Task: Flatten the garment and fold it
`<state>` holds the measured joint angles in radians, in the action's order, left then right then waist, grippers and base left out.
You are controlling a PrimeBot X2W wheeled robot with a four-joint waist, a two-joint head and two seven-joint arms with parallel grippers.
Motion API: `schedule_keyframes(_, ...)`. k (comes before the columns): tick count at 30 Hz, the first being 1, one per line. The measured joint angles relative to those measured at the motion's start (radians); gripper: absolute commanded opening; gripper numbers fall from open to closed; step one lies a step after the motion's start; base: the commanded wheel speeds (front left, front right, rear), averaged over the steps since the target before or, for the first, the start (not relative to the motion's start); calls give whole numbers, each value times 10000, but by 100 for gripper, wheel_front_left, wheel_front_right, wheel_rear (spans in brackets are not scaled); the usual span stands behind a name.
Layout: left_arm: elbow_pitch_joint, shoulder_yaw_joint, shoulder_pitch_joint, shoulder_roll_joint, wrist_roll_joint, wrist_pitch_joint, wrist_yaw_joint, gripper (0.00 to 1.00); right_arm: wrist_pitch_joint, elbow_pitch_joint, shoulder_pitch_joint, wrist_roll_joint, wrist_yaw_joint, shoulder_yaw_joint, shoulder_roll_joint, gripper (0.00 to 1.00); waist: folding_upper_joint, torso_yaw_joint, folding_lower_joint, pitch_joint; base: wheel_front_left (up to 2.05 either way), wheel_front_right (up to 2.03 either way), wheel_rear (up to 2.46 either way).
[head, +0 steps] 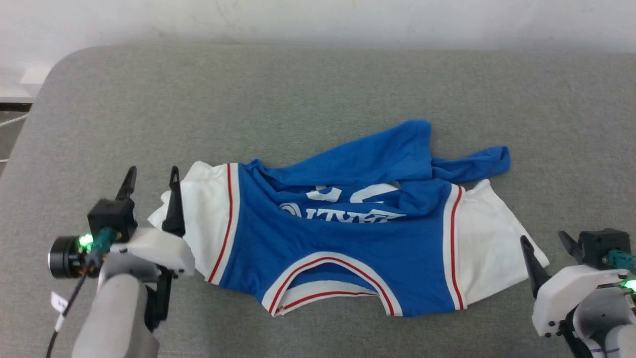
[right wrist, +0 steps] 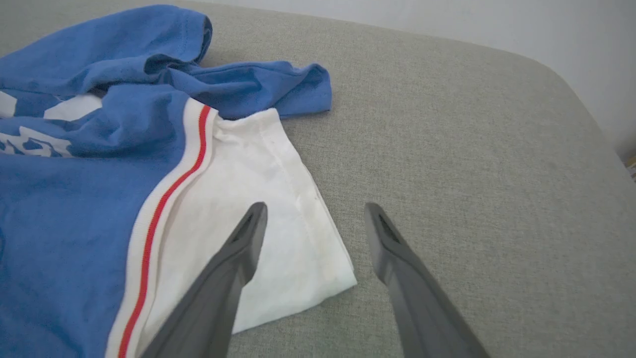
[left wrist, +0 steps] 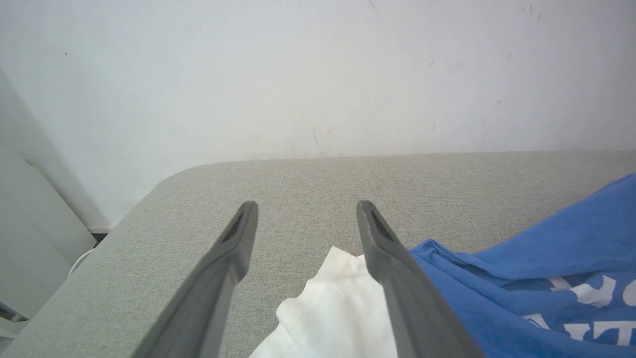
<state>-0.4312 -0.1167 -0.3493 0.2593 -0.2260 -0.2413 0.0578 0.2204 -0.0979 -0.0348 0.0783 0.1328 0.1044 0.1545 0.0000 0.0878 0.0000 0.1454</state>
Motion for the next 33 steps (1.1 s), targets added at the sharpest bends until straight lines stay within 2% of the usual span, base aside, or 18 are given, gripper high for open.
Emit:
schedule_keyframes(6,1918,125,1312,-493,82,-155,357,100,1407,-61,58,211,0,207,587,100,0,407,-1,-148,0,0,0)
schedule_keyframes(10,3083,217,2132,-872,238,-157,504,100,1981,-355,13,368,0,226,725,100,0,641,-1,-151,0,0,0)
schedule_keyframes(15,3421,211,2738,-1308,272,-155,512,100,2359,-1026,-48,447,2,253,968,100,0,934,-1,-65,0,0,0)
schedule_keyframes(21,3386,196,2809,-1465,359,-157,397,100,2067,-1806,-420,286,2,535,890,100,0,1185,-1,159,0,0,0)
schedule_keyframes(22,3367,203,2809,-1478,378,-157,387,100,2017,-1887,-475,265,2,579,884,41,0,1212,-1,196,0,0,0)
schedule_keyframes(23,3346,226,2809,-1484,389,-157,382,100,1960,-1948,-513,247,2,612,886,0,0,1234,-1,229,0,0,0)
schedule_keyframes(27,3170,336,2807,-1494,414,-157,286,100,1645,-2169,-755,121,12,1022,941,0,0,1202,0,300,0,0,0)
schedule_keyframes(33,2502,313,2807,-1496,359,-155,77,100,1383,-2506,-850,-199,2,1898,1361,0,0,947,0,199,0,0,0)
